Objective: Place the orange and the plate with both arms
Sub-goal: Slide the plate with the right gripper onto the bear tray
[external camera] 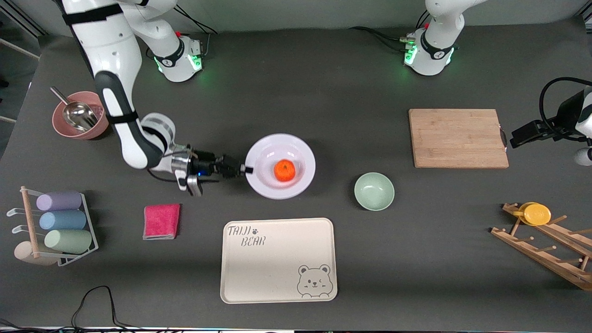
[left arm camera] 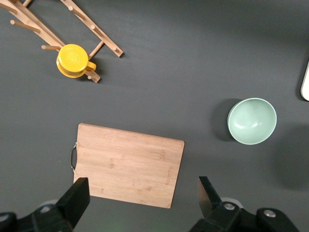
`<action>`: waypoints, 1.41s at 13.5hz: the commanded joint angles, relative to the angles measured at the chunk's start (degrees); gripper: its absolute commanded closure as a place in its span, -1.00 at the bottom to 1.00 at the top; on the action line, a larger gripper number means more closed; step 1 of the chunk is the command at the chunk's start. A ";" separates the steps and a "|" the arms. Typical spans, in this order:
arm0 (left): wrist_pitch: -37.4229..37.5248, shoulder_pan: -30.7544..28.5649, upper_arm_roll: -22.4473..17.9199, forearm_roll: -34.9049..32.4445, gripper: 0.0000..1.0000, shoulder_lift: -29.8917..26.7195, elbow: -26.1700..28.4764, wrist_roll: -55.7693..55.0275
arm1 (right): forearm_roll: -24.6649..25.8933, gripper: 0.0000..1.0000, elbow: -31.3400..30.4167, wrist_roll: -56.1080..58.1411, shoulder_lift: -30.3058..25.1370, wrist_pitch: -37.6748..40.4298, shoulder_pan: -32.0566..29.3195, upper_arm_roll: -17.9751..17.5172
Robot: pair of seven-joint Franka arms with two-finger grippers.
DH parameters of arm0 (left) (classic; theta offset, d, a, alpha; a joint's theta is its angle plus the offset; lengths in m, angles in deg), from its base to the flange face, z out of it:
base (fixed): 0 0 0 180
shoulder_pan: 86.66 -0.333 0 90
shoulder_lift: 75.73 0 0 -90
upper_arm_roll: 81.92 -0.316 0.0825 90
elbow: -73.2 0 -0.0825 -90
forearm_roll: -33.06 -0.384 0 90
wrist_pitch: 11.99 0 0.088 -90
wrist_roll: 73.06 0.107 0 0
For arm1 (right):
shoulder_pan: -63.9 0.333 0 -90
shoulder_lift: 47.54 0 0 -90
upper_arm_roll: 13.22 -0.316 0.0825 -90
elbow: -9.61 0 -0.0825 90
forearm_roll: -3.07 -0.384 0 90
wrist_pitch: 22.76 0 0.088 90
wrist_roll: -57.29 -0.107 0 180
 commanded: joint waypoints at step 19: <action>-14.83 25.83 -25.02 1.15 -1.00 -11.53 16.38 0.54 | 3.73 1.00 55.65 -24.36 38.58 -2.04 -5.26 4.31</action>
